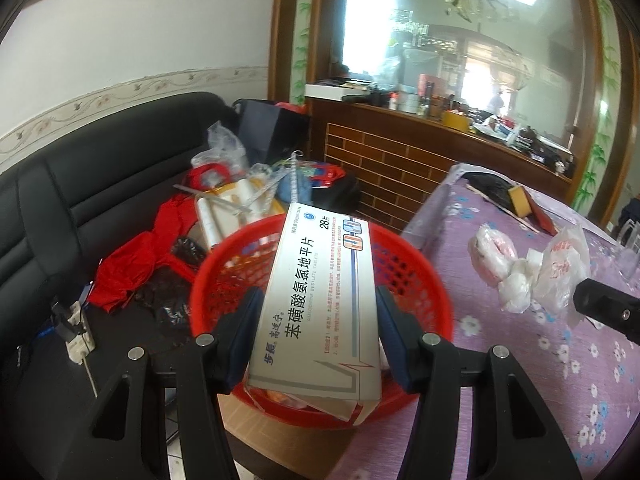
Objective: Collect trash
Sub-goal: 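Carry the white box and plastic bag over the red basket and open both grippers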
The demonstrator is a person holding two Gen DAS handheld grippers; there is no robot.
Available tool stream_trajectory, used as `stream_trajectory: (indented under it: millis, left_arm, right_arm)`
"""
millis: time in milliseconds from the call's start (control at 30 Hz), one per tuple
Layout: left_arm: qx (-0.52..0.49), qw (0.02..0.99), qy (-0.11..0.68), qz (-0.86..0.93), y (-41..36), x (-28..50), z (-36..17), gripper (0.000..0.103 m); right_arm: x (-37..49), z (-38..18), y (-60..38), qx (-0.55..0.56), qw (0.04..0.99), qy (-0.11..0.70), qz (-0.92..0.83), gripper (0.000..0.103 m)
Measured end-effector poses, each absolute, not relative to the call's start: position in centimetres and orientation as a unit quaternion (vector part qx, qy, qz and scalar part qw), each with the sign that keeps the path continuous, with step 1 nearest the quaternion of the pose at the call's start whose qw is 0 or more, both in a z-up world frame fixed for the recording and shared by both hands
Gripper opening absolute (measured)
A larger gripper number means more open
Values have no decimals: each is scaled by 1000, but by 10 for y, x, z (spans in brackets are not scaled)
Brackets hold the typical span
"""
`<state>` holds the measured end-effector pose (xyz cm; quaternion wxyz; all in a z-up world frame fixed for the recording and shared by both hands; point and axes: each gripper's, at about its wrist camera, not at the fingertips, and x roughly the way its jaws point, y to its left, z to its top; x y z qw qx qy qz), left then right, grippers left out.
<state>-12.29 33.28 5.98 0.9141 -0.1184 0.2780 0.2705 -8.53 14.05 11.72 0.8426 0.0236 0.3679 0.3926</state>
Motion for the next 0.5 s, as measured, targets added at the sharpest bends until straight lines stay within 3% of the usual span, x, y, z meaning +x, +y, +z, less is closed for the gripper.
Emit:
stream_trajectory:
  millis: [500]
  left_arm:
    - [-134,907,295,270,361,-124,53,55]
  right_arm:
    - [-74,114,184,10,829,383,408,16]
